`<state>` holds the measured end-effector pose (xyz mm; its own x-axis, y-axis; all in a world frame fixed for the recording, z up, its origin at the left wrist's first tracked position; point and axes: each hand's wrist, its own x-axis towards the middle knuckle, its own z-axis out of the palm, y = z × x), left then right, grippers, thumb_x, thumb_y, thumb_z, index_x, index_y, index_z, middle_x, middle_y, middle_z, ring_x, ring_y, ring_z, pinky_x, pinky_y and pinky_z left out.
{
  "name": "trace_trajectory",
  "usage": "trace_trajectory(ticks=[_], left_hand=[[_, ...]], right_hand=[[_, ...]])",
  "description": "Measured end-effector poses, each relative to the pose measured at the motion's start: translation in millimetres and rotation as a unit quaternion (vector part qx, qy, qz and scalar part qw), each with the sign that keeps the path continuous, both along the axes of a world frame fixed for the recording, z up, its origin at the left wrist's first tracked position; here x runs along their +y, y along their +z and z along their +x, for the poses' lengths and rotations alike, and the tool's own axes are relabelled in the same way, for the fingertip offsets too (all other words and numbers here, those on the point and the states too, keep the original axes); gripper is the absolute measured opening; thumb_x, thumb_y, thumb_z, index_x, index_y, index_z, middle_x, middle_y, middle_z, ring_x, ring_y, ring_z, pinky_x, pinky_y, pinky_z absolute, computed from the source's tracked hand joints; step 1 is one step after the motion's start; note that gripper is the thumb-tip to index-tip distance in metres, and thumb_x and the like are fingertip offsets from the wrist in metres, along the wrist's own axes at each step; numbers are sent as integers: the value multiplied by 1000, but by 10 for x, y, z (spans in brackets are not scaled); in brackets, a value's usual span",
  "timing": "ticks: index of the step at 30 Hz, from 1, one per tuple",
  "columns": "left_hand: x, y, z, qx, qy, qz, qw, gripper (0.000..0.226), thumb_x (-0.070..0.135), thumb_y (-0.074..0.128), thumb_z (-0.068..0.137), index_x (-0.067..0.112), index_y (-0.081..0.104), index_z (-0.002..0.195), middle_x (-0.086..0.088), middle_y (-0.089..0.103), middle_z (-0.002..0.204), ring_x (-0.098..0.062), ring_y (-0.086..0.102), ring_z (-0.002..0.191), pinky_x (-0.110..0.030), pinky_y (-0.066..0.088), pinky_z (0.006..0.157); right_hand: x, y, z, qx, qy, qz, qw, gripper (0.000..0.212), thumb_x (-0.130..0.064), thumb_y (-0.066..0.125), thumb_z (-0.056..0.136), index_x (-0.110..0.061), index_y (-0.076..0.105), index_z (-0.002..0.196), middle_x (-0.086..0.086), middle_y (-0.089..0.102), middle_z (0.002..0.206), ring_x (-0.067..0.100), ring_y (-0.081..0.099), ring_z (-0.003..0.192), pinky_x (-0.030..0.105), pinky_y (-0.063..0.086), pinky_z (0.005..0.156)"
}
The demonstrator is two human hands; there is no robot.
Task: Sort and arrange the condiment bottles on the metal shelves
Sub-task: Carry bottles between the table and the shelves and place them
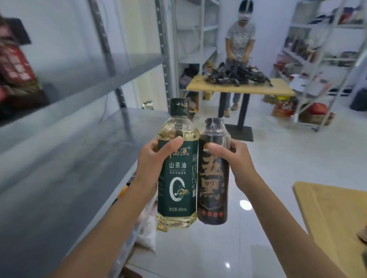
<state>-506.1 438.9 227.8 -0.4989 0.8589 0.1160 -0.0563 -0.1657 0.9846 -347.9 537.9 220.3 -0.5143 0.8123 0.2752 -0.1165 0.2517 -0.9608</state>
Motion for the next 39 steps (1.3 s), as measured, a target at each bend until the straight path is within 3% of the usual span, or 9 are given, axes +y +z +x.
trace_trajectory(ticks=[6, 9, 12, 14, 17, 21, 25, 32, 39], left_hand=[[339, 182, -476, 25, 84, 23, 996, 55, 47, 77, 50, 12, 66, 91, -10, 74, 84, -28, 71, 74, -39, 57, 73], [578, 261, -650, 44, 112, 47, 992, 57, 46, 78, 52, 10, 67, 95, -12, 74, 88, -32, 71, 79, -44, 56, 76], [858, 393, -812, 79, 155, 64, 983, 58, 45, 77, 51, 9, 66, 95, -7, 74, 86, -24, 72, 76, -33, 56, 66], [1068, 540, -928, 105, 198, 73, 972, 59, 46, 77, 50, 9, 65, 95, -6, 74, 86, -23, 71, 76, -34, 56, 67], [1316, 784, -1136, 137, 258, 100, 951, 55, 45, 77, 50, 12, 66, 93, -4, 74, 86, -20, 71, 75, -29, 55, 64], [1461, 1067, -1382, 172, 357, 127, 910, 53, 45, 78, 50, 16, 66, 93, -1, 74, 88, -20, 72, 78, -29, 56, 65], [1380, 1370, -1532, 199, 455, 150, 855, 49, 40, 79, 55, 15, 64, 94, 5, 74, 83, -13, 71, 74, -21, 54, 61], [1086, 1750, -1733, 139, 554, 160, 805, 26, 31, 78, 73, 12, 65, 85, -6, 75, 82, -23, 73, 76, -40, 59, 73], [773, 1920, -1828, 216, 592, 178, 755, 46, 33, 85, 60, 8, 65, 92, -8, 74, 88, -27, 72, 81, -44, 59, 74]], right_hand=[[552, 216, -609, 19, 78, 24, 996, 43, -50, 68, 58, -18, 67, 87, -3, 73, 77, 13, 71, 73, 15, 50, 62], [918, 284, -850, 23, 113, 41, 992, 44, -53, 67, 58, -21, 68, 87, 1, 74, 82, 18, 71, 78, 22, 52, 69], [1341, 431, -1137, 24, 148, 67, 986, 50, -55, 67, 58, -15, 68, 90, 7, 73, 87, 23, 71, 83, 33, 54, 79], [1625, 590, -1365, 24, 181, 87, 979, 46, -55, 67, 60, -18, 68, 89, 4, 74, 86, 18, 71, 81, 28, 54, 76], [1967, 887, -1733, 37, 227, 113, 967, 43, -55, 67, 59, -22, 67, 86, -5, 74, 79, 7, 69, 70, 13, 50, 59], [2200, 1246, -2275, 61, 284, 154, 944, 34, -45, 78, 65, -20, 67, 86, -4, 74, 80, 6, 69, 71, 10, 50, 63], [2151, 1584, -2796, 95, 331, 182, 921, 24, -38, 73, 74, -19, 69, 89, -3, 73, 81, 6, 69, 72, 12, 51, 64], [1773, 2014, -3394, 174, 392, 185, 884, 12, -30, 75, 76, -22, 66, 74, -8, 70, 70, 6, 67, 67, 19, 53, 62], [1439, 2159, -3758, 217, 412, 192, 864, 13, -33, 75, 76, -27, 64, 73, -11, 68, 71, 3, 66, 68, 19, 53, 66]])
